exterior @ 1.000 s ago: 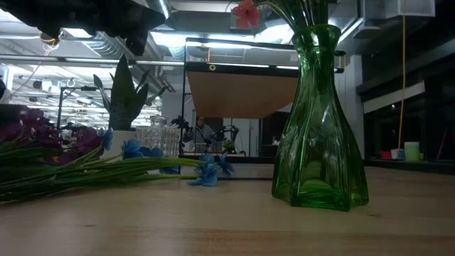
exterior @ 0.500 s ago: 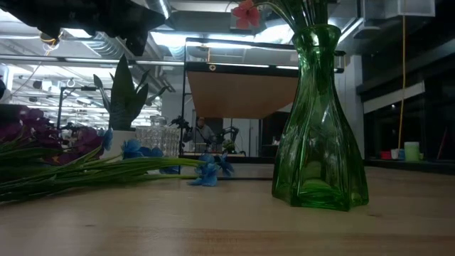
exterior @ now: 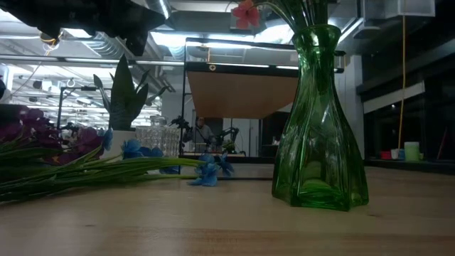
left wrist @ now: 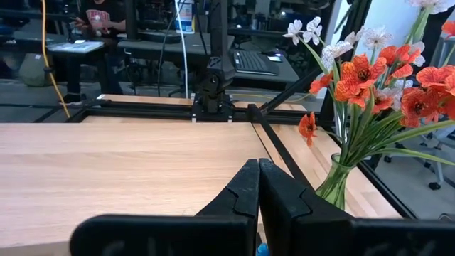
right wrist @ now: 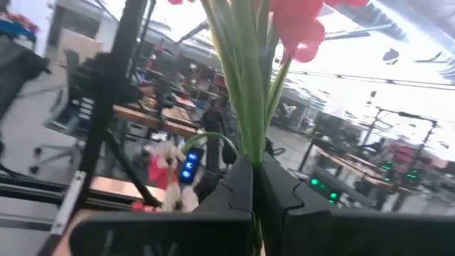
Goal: Pick and place flowers into a vace then onto a shelf
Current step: Put the orange flowers into the green vase
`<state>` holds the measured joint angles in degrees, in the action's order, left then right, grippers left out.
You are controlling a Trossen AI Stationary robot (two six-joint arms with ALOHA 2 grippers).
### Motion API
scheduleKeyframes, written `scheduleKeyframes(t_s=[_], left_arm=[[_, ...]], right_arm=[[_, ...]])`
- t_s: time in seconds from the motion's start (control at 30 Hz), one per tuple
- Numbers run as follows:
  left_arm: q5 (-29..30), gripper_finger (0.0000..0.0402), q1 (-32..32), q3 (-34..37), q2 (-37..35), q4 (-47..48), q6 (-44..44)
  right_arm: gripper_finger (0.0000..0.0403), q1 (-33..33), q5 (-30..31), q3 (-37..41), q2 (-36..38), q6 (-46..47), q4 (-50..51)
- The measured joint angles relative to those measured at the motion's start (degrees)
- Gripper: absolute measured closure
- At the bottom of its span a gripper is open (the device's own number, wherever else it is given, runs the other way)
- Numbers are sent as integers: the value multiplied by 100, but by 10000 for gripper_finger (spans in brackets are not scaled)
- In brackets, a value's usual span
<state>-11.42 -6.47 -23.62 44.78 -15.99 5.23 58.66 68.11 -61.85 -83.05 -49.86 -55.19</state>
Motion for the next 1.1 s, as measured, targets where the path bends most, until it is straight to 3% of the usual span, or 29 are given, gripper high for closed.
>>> scheduleKeyframes(t_s=[0.3,0.5,0.67,0.97,1.1], left_arm=[[-9,398,0,-2,0,146,2],[-7,398,0,-2,1,363,1],[-7,398,0,-2,1,390,0],[-7,398,1,-2,0,387,1],[-4,398,1,-2,2,387,17]], right_arm=[[403,-117,-276,11,164,-1342,-1248],[403,-117,-371,14,227,-1470,-1230],[403,-134,-417,250,208,-1016,-1151],[403,-335,-1566,1367,208,400,-1649],[403,-476,-2838,1718,205,1066,-1782]])
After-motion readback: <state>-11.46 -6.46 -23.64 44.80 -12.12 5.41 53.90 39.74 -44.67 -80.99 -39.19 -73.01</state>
